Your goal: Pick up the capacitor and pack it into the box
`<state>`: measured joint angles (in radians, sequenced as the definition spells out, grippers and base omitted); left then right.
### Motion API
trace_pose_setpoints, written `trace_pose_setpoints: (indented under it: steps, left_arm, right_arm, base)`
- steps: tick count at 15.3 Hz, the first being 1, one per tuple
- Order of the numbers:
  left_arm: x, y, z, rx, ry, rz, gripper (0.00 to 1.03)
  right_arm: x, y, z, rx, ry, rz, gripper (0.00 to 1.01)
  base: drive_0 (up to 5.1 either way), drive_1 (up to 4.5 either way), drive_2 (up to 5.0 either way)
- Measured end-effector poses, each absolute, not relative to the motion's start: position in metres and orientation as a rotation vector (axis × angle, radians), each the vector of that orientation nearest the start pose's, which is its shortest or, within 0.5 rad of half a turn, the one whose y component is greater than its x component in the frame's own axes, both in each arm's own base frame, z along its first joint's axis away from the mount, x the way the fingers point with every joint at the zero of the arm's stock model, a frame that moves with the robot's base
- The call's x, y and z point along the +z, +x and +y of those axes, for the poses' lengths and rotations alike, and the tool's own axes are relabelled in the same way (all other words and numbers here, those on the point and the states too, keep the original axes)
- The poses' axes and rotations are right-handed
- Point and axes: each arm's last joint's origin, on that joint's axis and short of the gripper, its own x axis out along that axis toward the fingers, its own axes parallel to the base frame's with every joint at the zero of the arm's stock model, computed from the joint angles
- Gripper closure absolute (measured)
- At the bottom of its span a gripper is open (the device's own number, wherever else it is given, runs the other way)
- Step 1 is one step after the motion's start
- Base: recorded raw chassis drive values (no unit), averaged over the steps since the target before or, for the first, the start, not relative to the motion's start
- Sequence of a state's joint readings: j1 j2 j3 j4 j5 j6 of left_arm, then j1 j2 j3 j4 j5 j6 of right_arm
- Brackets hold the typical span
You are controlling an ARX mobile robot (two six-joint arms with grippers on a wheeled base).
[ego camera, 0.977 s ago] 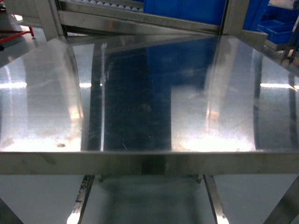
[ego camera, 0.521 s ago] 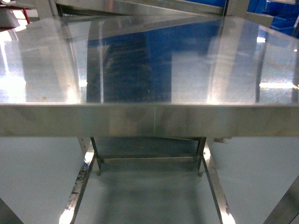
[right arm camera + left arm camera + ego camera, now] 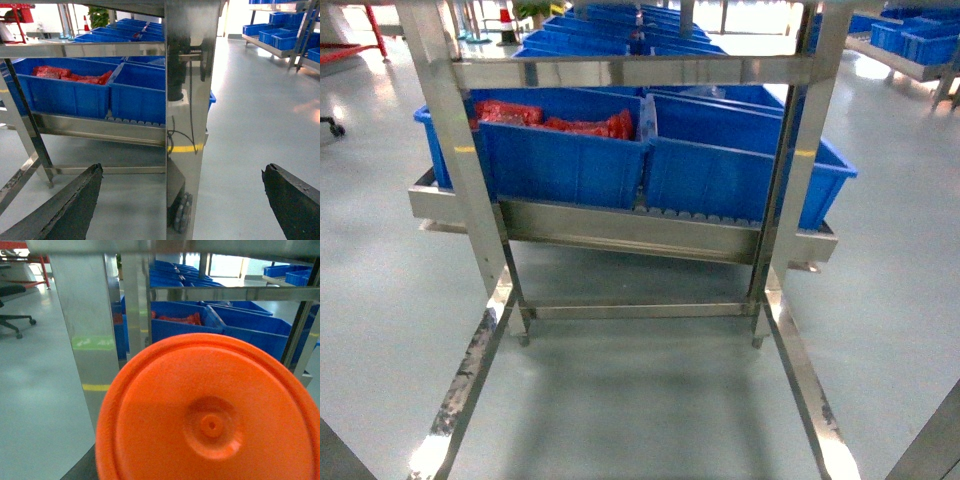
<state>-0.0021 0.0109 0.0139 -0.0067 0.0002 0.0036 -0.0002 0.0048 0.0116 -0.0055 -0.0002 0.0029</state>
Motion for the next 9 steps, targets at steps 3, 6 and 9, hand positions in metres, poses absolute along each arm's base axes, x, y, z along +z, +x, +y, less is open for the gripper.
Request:
trace_pose_setpoints:
  steps: [3, 6, 9]
  left_arm:
    - [0.1667, 0.0975, -0.0002, -0.001, 0.003, 0.004, 0.59]
    - [0.1666, 0.0975, -0.0002, -0.002, 0.003, 0.005, 0.59]
    - [0.1667, 0.0975, -0.0002, -0.002, 0.003, 0.004, 0.59]
  right_arm:
    - [0.1666, 0.0973, 0.0, 0.001, 0.002, -0.002, 0.03]
    - [0.1665, 0.0973, 0.0, 0.0, 0.002, -0.001, 0.03]
    - [0.1665, 0.0973, 0.0, 0.0, 0.002, -0.001, 0.03]
  base:
    - [0.0, 0.0, 0.0]
    - [0.0, 0.0, 0.0]
    - [0.0, 0.0, 0.0]
